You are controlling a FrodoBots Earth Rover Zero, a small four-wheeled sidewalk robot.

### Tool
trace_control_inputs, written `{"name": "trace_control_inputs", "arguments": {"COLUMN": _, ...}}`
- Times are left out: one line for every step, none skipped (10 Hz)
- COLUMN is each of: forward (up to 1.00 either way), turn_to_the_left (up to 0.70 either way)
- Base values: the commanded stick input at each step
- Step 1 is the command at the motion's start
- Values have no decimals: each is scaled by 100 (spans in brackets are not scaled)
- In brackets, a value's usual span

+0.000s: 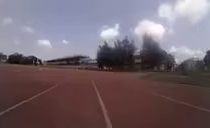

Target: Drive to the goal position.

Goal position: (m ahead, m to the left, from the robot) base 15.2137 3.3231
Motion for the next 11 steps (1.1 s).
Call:
{"name": "trace_control_inputs", "arguments": {"forward": 70, "turn_to_the_left": 0}}
{"name": "trace_control_inputs", "arguments": {"forward": 70, "turn_to_the_left": 0}}
{"name": "trace_control_inputs", "arguments": {"forward": 70, "turn_to_the_left": 0}}
{"name": "trace_control_inputs", "arguments": {"forward": 70, "turn_to_the_left": 0}}
{"name": "trace_control_inputs", "arguments": {"forward": 70, "turn_to_the_left": 0}}
{"name": "trace_control_inputs", "arguments": {"forward": 70, "turn_to_the_left": 0}}
{"name": "trace_control_inputs", "arguments": {"forward": 70, "turn_to_the_left": 0}}
{"name": "trace_control_inputs", "arguments": {"forward": 70, "turn_to_the_left": 0}}
{"name": "trace_control_inputs", "arguments": {"forward": 70, "turn_to_the_left": 0}}
{"name": "trace_control_inputs", "arguments": {"forward": 70, "turn_to_the_left": 0}}
{"name": "trace_control_inputs", "arguments": {"forward": 70, "turn_to_the_left": 0}}
